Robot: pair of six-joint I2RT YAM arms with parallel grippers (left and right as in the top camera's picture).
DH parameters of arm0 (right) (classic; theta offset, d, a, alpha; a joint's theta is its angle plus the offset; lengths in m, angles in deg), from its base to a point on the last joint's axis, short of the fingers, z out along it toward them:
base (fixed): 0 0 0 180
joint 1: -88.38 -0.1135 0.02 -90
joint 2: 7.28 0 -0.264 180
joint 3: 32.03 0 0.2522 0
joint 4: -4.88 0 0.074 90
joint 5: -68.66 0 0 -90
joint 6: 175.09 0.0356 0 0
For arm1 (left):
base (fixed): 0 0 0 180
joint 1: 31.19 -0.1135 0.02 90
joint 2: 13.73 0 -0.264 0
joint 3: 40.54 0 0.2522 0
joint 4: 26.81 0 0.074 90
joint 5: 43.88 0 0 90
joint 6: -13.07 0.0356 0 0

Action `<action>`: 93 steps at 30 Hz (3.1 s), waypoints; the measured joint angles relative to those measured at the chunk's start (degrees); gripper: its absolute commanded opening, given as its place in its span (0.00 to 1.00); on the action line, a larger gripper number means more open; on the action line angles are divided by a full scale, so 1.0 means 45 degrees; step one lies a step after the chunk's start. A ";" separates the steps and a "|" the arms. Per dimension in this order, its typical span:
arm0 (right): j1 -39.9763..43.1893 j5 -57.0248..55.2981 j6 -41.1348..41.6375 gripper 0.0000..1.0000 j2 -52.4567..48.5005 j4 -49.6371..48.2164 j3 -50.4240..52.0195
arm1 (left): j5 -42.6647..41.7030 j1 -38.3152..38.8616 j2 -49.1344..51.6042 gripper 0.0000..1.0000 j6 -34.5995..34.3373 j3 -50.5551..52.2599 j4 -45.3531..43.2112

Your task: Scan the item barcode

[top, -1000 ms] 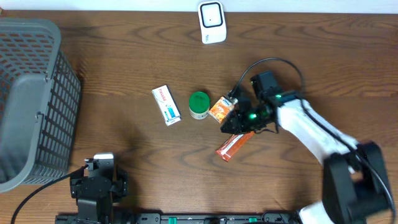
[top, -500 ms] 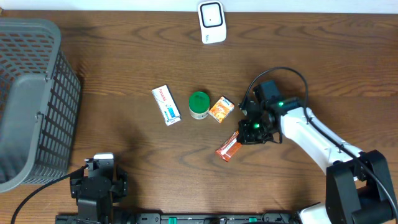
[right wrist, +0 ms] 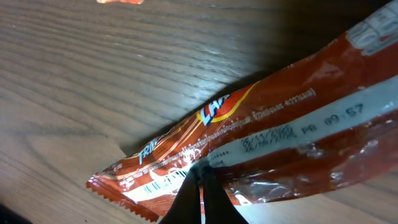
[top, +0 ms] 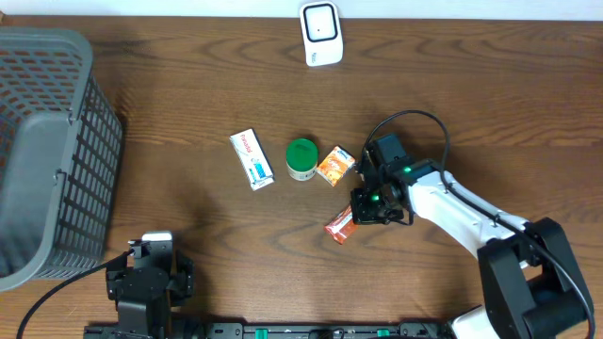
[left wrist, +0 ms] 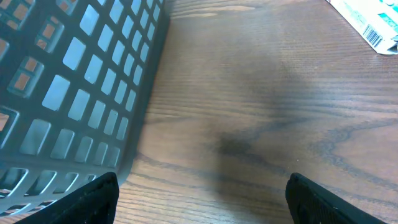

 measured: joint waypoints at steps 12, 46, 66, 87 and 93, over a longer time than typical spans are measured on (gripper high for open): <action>-0.0670 0.0597 0.0559 0.01 -0.0656 -0.0831 -0.0214 | 0.0000 0.0000 0.0000 0.86 0.0000 0.0000 0.0000; -0.0835 -0.0797 0.0651 0.01 -0.0539 -0.0612 -0.0379 | 0.0000 0.0000 0.0000 0.86 0.0000 0.0000 0.0000; -0.0772 -0.0588 0.0646 0.99 0.2788 0.1073 -0.0617 | 0.0000 0.0000 0.0000 0.86 0.0000 0.0000 0.0000; 0.0355 -0.1549 0.6008 0.99 0.2909 0.2356 0.0044 | 0.0000 0.0000 0.0000 0.86 0.0000 0.0000 0.0000; 0.0350 -0.1870 0.9632 0.99 0.2691 0.1758 0.0738 | 0.0000 0.0000 0.0000 0.86 0.0000 0.0000 0.0000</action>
